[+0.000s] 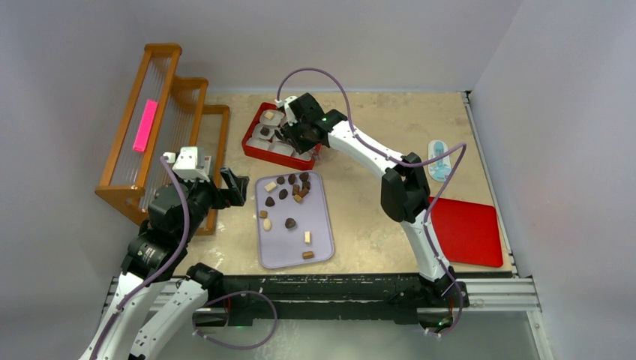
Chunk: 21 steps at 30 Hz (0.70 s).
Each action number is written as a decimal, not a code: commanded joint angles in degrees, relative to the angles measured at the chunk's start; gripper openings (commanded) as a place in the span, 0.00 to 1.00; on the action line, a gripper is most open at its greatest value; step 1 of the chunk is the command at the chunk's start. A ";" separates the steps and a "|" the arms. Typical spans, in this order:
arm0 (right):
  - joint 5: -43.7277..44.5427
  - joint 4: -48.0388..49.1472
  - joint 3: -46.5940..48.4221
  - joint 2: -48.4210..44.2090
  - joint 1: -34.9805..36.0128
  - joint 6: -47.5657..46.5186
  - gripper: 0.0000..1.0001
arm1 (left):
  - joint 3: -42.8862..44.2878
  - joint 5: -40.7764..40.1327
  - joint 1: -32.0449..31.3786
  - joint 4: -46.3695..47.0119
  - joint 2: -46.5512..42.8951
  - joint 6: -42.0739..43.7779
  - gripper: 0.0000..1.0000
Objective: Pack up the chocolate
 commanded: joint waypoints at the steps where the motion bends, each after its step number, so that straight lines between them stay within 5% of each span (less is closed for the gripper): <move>1: -3.02 2.72 -1.09 -6.50 -0.17 0.99 0.33 | -0.05 0.35 -0.18 2.49 -0.22 -0.33 1.00; 21: 0.05 1.74 -34.87 -36.32 8.83 4.20 0.35 | 0.05 1.11 -0.18 2.18 -1.62 -0.41 1.00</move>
